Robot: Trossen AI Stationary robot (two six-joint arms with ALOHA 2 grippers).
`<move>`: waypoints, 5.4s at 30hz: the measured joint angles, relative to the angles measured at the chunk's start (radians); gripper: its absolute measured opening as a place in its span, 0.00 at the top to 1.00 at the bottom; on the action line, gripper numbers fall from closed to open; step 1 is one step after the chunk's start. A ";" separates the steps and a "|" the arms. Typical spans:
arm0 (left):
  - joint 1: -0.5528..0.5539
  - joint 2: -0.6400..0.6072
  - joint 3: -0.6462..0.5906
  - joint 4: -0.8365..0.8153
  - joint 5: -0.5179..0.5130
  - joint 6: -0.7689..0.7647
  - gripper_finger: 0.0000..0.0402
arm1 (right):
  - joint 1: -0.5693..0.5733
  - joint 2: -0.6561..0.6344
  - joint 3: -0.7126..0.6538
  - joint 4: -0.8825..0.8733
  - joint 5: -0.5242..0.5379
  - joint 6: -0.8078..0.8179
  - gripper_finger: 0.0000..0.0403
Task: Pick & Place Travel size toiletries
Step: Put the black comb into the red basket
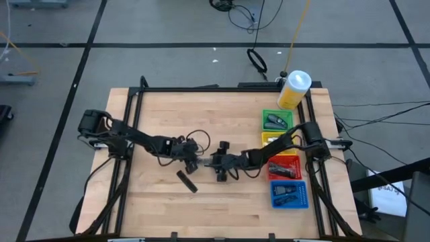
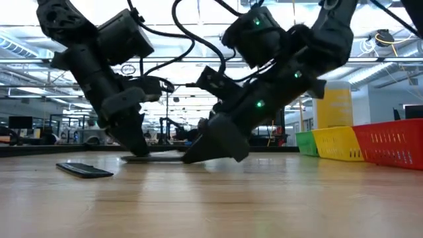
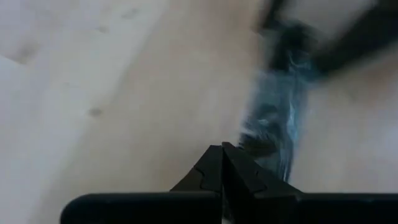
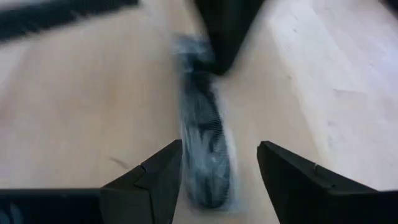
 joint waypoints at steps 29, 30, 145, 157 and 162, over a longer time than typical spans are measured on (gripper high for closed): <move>0.069 0.212 0.004 0.492 0.086 0.141 1.00 | -0.082 -0.085 -0.001 -0.164 -0.145 -0.561 0.51; 0.069 0.235 0.005 0.517 0.090 0.140 1.00 | -0.082 -0.085 -0.001 -0.164 -0.143 -0.567 0.51; -0.177 0.173 0.099 0.714 0.100 0.042 0.95 | 0.091 -0.311 -0.105 -0.237 -0.237 0.150 0.57; -0.100 -0.060 0.071 -0.080 -0.162 0.010 0.99 | 0.063 -0.059 -0.076 0.167 -0.243 0.096 0.42; -0.047 -0.024 -0.019 0.131 -0.033 0.090 0.99 | 0.039 0.041 0.028 0.146 -0.234 0.035 0.42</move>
